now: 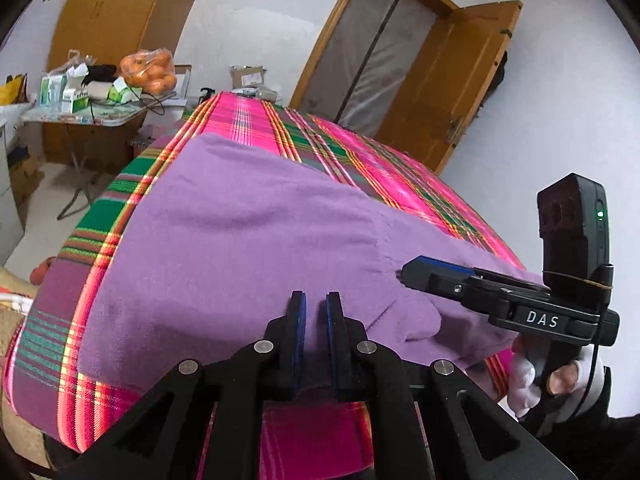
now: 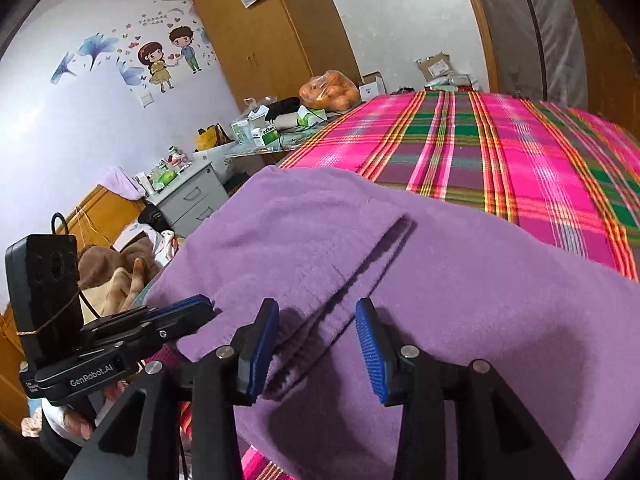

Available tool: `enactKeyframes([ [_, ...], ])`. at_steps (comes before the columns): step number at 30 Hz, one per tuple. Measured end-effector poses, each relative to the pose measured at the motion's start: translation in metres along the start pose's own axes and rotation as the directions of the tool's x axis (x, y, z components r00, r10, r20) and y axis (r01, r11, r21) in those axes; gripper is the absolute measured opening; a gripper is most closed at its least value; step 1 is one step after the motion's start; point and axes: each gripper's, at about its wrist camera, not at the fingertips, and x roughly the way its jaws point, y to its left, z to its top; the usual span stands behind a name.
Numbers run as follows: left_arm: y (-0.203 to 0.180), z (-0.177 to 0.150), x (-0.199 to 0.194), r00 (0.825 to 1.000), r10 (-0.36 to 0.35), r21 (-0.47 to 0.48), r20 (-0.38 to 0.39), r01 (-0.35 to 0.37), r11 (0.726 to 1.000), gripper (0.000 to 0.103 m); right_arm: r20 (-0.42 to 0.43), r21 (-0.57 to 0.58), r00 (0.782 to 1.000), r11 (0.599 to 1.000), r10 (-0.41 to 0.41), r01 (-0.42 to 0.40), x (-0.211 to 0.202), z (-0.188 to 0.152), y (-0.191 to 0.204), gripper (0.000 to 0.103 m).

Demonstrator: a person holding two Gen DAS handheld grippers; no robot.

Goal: Fold clothes

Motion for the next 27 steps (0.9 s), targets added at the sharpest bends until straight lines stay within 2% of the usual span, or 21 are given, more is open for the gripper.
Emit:
enactKeyframes([
  [2,-0.002,0.007,-0.004,1.0,-0.006,0.007,0.013,0.006,1.0,0.01,0.014,0.018,1.0,1.0,0.024,-0.024,-0.003,0.001,-0.005,0.041],
  [5,0.001,0.024,-0.007,0.998,0.035,0.018,0.05,-0.036,0.999,0.01,0.068,0.042,0.996,0.997,0.061,-0.064,-0.011,0.01,-0.01,0.041],
  [9,0.008,0.052,0.015,0.995,0.099,0.033,0.016,-0.099,0.994,0.01,0.084,0.05,0.992,0.994,0.095,-0.1,-0.011,0.03,-0.011,0.041],
  [11,0.011,0.061,0.028,0.994,0.111,0.034,-0.008,-0.11,0.993,0.01,0.068,0.049,0.995,0.996,0.075,-0.079,-0.004,0.042,-0.01,0.041],
  [13,0.015,0.064,0.038,0.995,0.101,0.025,-0.018,-0.1,0.995,0.01,0.042,0.055,0.998,0.997,0.055,-0.057,0.007,0.054,-0.009,0.034],
  [18,0.019,0.051,0.057,0.995,0.032,-0.009,-0.091,-0.033,0.999,0.01,-0.003,0.058,0.999,0.997,0.054,-0.054,0.041,0.078,-0.001,0.027],
  [20,0.023,0.048,0.056,0.997,0.001,-0.032,-0.083,-0.004,0.999,0.01,-0.024,0.057,0.998,0.996,0.064,-0.063,0.057,0.084,0.004,0.025],
  [23,0.029,0.044,0.054,0.997,-0.033,-0.054,-0.065,0.03,0.998,0.01,-0.104,0.058,0.994,0.998,0.014,-0.008,0.088,0.083,0.001,0.019],
  [24,0.031,0.044,0.053,0.997,-0.041,-0.059,-0.061,0.038,0.998,0.01,-0.104,0.066,0.995,0.998,0.013,-0.006,0.09,0.082,-0.002,0.012],
  [27,0.034,0.044,0.054,0.996,-0.069,-0.071,-0.058,0.065,0.995,0.01,-0.095,0.1,0.995,0.995,0.024,-0.015,0.09,0.079,-0.011,0.008],
])
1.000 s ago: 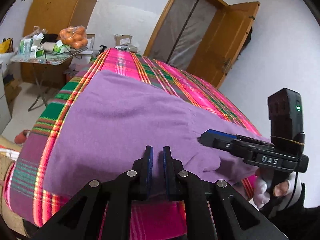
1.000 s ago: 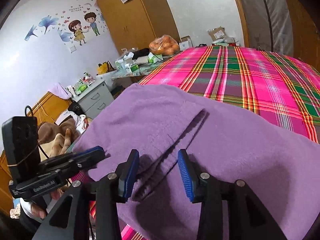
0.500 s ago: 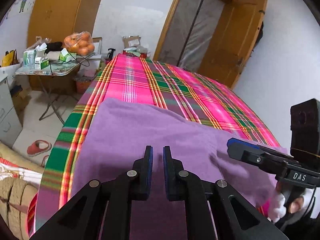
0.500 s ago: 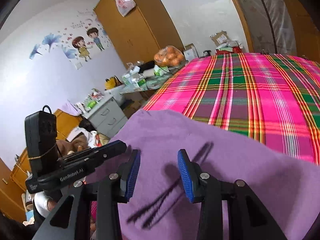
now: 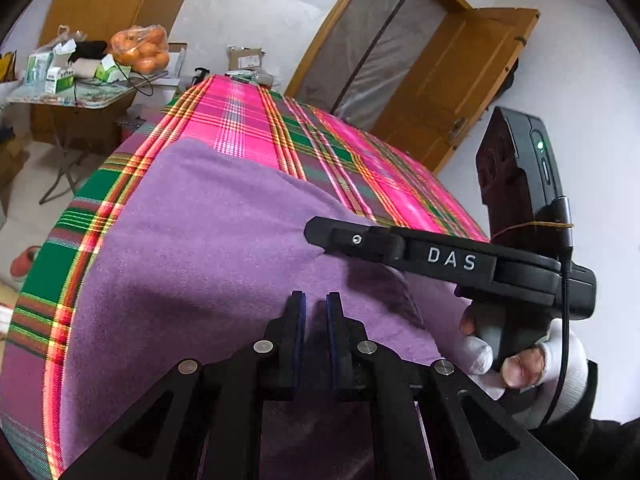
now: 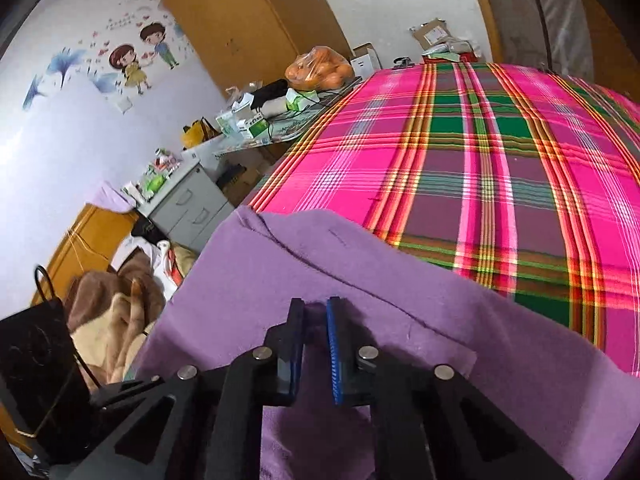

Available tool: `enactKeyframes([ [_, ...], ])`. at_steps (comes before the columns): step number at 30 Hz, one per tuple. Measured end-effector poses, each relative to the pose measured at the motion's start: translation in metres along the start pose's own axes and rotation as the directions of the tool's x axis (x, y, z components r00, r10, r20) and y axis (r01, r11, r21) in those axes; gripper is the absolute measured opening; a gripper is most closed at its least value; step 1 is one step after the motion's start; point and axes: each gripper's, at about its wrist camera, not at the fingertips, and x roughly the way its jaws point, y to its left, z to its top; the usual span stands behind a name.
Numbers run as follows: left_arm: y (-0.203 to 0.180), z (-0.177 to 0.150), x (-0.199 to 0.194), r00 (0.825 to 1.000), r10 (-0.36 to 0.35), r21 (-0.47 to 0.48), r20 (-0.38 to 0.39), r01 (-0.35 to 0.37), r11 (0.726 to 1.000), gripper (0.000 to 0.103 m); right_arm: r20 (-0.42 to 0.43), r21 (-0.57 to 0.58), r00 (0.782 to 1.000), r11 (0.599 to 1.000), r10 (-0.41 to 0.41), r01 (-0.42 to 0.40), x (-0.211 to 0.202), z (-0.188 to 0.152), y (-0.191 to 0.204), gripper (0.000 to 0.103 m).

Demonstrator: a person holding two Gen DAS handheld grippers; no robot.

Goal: Fold clothes

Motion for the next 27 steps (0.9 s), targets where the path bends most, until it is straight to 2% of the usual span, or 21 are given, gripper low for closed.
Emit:
enactKeyframes([
  [9,-0.003,-0.002,0.001,1.0,0.02,0.018,0.005,-0.021,1.0,0.01,0.062,0.015,0.998,1.0,-0.001,0.0,-0.044,-0.026,-0.01,0.008],
  [13,-0.004,-0.002,0.002,0.999,0.04,0.029,0.004,-0.04,0.999,0.01,0.073,-0.036,0.997,0.999,-0.008,0.011,-0.061,-0.044,-0.003,0.015],
  [20,-0.013,-0.004,0.002,0.996,0.09,0.062,0.009,-0.09,0.994,0.01,0.08,-0.156,0.991,0.98,-0.111,0.122,-0.069,-0.076,0.019,0.017],
  [23,-0.012,-0.003,0.003,0.995,0.098,0.062,0.011,-0.099,0.993,0.01,0.079,-0.132,0.991,0.985,-0.104,0.114,-0.074,-0.083,0.012,0.021],
  [25,-0.014,-0.003,0.004,0.994,0.109,0.067,0.014,-0.11,0.992,0.01,0.075,-0.108,0.993,0.989,-0.092,0.1,-0.076,-0.084,0.006,0.03],
  [27,-0.016,-0.003,0.004,0.992,0.121,0.074,0.017,-0.122,0.99,0.01,0.068,-0.085,0.995,0.993,-0.077,0.083,-0.076,-0.084,0.0,0.03],
])
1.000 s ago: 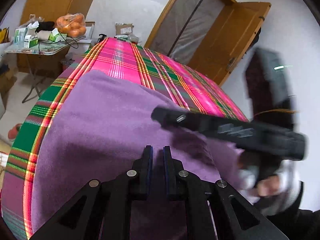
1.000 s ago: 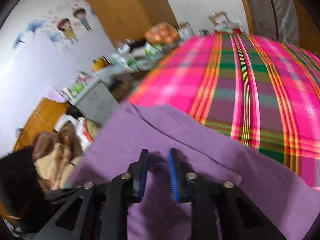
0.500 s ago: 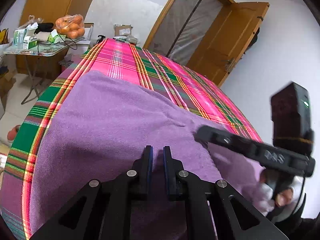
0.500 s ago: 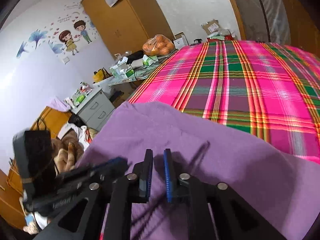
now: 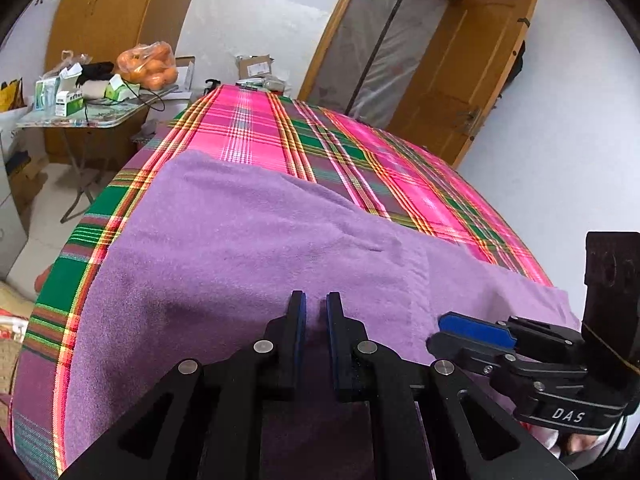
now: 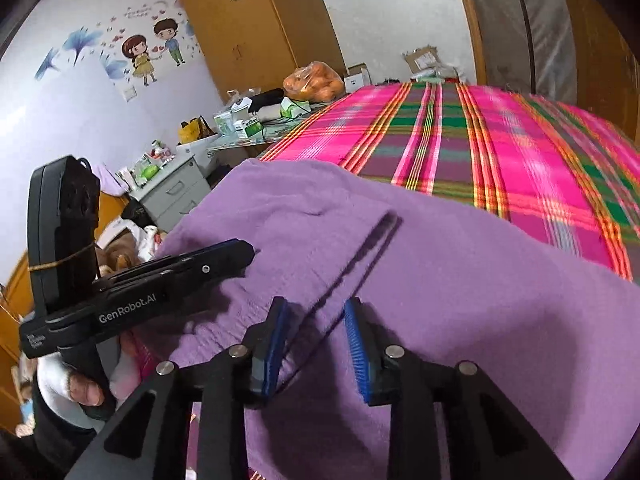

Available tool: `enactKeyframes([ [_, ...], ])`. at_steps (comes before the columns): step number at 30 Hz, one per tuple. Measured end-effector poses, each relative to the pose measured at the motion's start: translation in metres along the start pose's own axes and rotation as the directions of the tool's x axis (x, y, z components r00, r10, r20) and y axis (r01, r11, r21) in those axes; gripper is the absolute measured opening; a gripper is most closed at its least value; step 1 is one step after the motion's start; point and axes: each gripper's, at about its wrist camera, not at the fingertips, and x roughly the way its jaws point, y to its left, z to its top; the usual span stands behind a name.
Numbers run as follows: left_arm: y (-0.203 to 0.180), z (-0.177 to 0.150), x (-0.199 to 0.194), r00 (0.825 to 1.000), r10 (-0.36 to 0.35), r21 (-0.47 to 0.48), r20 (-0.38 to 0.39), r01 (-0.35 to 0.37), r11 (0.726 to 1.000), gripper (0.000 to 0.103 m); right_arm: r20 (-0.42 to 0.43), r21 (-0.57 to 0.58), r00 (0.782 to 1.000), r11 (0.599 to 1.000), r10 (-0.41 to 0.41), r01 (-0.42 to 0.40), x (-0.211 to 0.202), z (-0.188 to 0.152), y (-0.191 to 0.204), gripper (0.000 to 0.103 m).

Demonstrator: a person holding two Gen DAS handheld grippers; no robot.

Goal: Fold clothes

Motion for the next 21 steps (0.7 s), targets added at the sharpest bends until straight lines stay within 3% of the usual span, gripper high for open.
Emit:
enactKeyframes([
  [21,-0.0033,-0.0021,-0.0003,1.0,0.018,0.014,0.011,-0.018,1.0,0.01,0.0,0.036,1.0,0.999,0.024,-0.024,0.0025,-0.0009,-0.0016,0.031],
])
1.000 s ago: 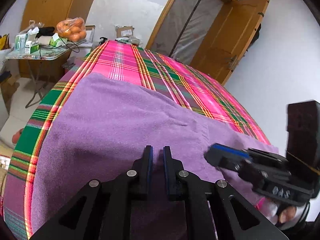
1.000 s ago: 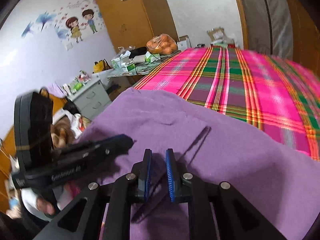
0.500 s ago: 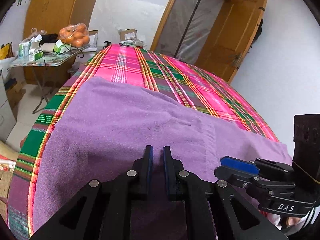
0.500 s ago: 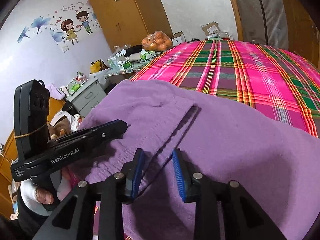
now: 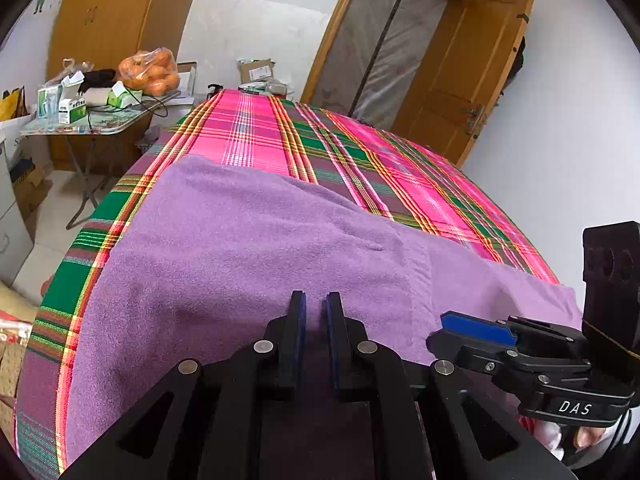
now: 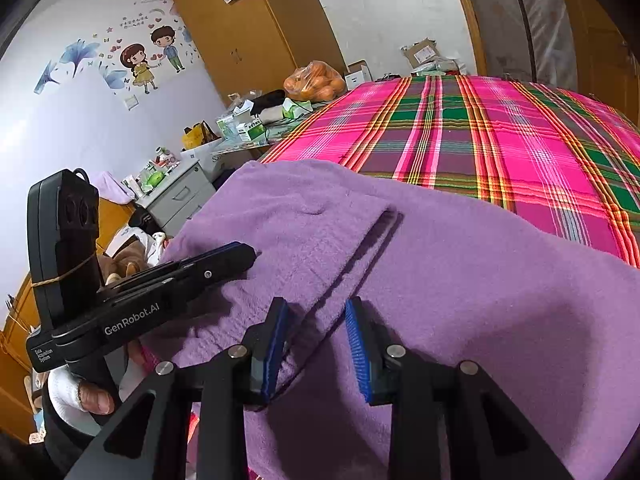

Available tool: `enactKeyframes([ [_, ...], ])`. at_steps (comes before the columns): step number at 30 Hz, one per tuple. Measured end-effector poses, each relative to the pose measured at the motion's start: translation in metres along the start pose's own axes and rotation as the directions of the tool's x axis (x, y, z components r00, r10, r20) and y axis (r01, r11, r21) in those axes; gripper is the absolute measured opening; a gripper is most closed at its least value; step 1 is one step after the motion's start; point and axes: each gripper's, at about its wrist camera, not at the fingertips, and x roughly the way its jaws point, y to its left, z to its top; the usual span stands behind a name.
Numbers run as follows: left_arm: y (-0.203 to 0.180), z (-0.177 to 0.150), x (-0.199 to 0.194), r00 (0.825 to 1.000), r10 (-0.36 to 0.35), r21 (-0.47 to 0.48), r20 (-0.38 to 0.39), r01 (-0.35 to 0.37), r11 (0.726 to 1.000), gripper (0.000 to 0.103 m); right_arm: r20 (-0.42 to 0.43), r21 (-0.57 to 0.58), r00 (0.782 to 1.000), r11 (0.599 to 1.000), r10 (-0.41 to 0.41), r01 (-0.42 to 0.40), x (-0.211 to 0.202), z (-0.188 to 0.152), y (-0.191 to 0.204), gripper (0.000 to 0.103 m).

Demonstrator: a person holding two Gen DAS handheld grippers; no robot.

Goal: Fold clothes

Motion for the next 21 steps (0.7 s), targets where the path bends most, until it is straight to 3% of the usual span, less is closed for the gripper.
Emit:
enactKeyframes([
  [4,0.0,0.0,0.0,1.0,-0.003,-0.002,-0.002,0.003,1.0,0.01,-0.007,0.01,1.0,1.0,0.013,-0.013,0.0,0.002,-0.003,0.031],
  [7,-0.001,0.001,-0.001,1.0,-0.001,-0.007,-0.007,0.001,1.0,0.01,-0.014,0.054,0.996,0.995,0.088,-0.087,-0.007,0.0,-0.016,0.03],
  [11,-0.008,-0.003,-0.01,0.999,-0.043,-0.034,0.009,0.043,0.999,0.016,0.065,0.081,0.996,0.994,0.062,-0.067,-0.043,-0.019,-0.039,0.029],
  [16,-0.027,-0.011,-0.007,0.998,-0.058,0.0,0.019,0.059,0.998,0.017,0.151,0.229,0.984,0.972,-0.091,0.054,-0.108,-0.047,-0.103,0.029],
  [19,-0.033,-0.016,-0.005,0.998,-0.043,0.012,0.036,0.043,0.999,0.017,0.187,0.364,0.958,0.921,-0.22,0.14,-0.148,-0.066,-0.148,0.031],
  [21,-0.03,-0.017,-0.005,0.997,-0.061,-0.003,0.037,0.061,0.998,0.017,0.214,0.463,0.926,0.867,-0.311,0.184,-0.179,-0.083,-0.175,0.032],
])
